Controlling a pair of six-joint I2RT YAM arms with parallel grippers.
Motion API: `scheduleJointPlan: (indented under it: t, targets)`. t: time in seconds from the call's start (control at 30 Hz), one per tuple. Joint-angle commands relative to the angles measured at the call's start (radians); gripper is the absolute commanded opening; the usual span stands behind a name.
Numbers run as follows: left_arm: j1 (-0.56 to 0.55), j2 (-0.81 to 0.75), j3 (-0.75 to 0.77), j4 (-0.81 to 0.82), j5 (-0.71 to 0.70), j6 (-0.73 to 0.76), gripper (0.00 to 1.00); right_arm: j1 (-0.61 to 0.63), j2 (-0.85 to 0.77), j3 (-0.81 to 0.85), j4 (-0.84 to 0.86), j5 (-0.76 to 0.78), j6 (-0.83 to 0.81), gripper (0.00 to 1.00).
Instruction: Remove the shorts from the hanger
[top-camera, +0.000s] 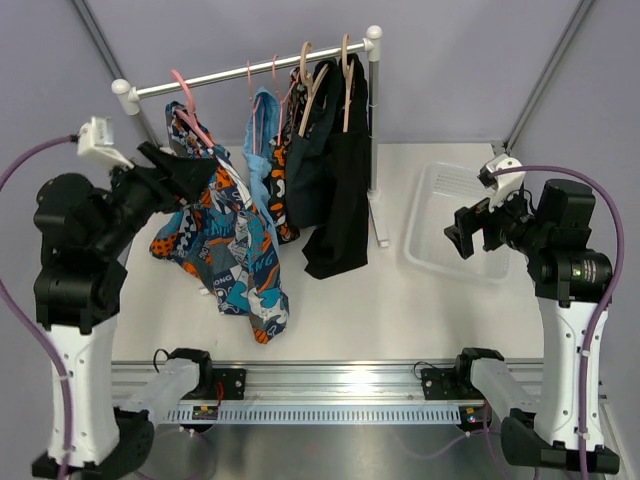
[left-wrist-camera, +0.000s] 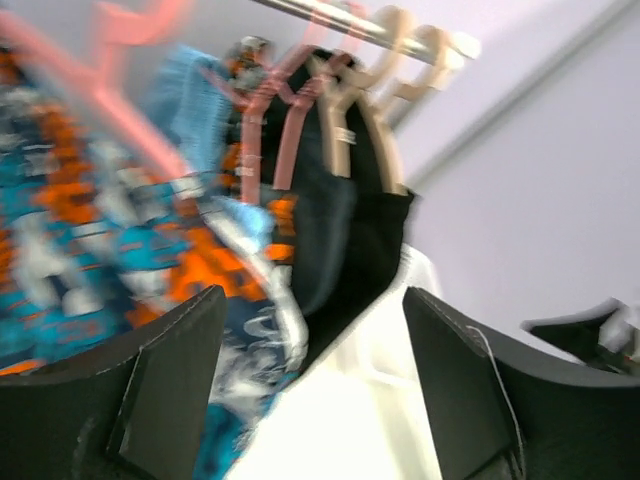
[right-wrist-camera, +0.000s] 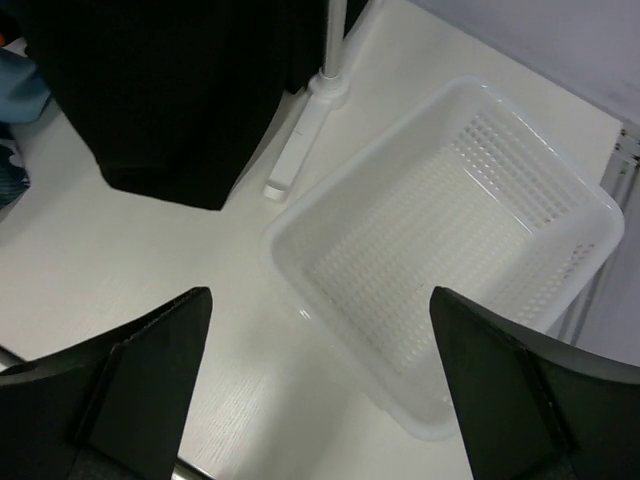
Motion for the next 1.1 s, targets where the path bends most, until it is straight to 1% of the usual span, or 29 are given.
scheduleJointPlan:
  t: [0.0,0.03,0.07,0.1,0.13,0.17,0.2,0.23,0.27,0.33,0.37,0.4,0.43,0.5,0.63,0.7,0.73,0.93,1.07]
  targets:
    - [-0.223,0.1,0.137,0.082,0.011,-0.062,0.74,0.0,0.078,0.069,-0.104,-0.142,-0.044,0.99]
    - [-0.302,0.184,0.177,0.072,-0.041,-0.034,0.73,0.0,0.09,0.077,-0.112,-0.156,-0.035,0.99]
    - [-0.374,0.235,0.222,0.038,-0.148,-0.016,0.72,0.0,0.098,0.083,-0.099,-0.168,0.005,0.99]
    - [-0.505,0.293,0.341,0.01,-0.202,0.006,0.71,0.0,0.109,0.083,-0.092,-0.175,0.024,0.99]
    - [-0.552,0.417,0.412,-0.051,-0.252,0.044,0.71,0.0,0.112,0.083,-0.084,-0.193,0.042,0.99]
    - [-0.58,0.477,0.481,-0.077,-0.296,0.052,0.71,0.0,0.112,0.078,-0.064,-0.199,0.053,0.99]
    - [-0.601,0.531,0.544,-0.086,-0.301,0.058,0.71,0.0,0.112,0.075,-0.053,-0.202,0.07,0.99]
    - [-0.606,0.583,0.648,-0.094,-0.303,0.067,0.7,0.0,0.113,0.074,-0.046,-0.205,0.096,0.99]
    - [-0.606,0.681,0.7,-0.097,-0.303,0.07,0.7,0.0,0.118,0.074,-0.037,-0.207,0.107,1.0]
    - [-0.606,0.767,0.82,-0.085,-0.3,0.087,0.69,0.0,0.123,0.068,-0.036,-0.213,0.125,0.99]
    - [-0.606,0.831,0.836,-0.065,-0.294,0.09,0.69,0.0,0.127,0.063,-0.027,-0.213,0.131,1.0]
    - [-0.606,0.853,0.837,-0.039,-0.284,0.093,0.68,0.0,0.127,0.059,-0.021,-0.211,0.139,0.99]
    - [-0.606,0.873,0.83,0.023,-0.263,0.095,0.68,0.0,0.127,0.046,-0.015,-0.211,0.15,0.99]
    - [-0.606,0.928,0.83,0.067,-0.258,0.098,0.67,-0.002,0.127,0.039,0.006,-0.214,0.162,0.99]
    - [-0.606,0.998,0.828,0.176,-0.301,0.121,0.66,-0.002,0.121,0.017,0.025,-0.233,0.179,0.99]
    - [-0.606,1.019,0.831,0.202,-0.309,0.142,0.65,0.0,0.117,0.009,0.033,-0.236,0.182,0.99]
    - [-0.606,1.034,0.831,0.225,-0.345,0.148,0.65,-0.002,0.115,-0.001,0.036,-0.239,0.182,0.99]
    - [-0.605,1.091,0.837,0.271,-0.427,0.207,0.6,-0.002,0.1,-0.037,0.062,-0.25,0.197,0.99]
    - [-0.599,1.133,0.853,0.268,-0.433,0.224,0.58,-0.002,0.094,-0.04,0.065,-0.244,0.197,1.0]
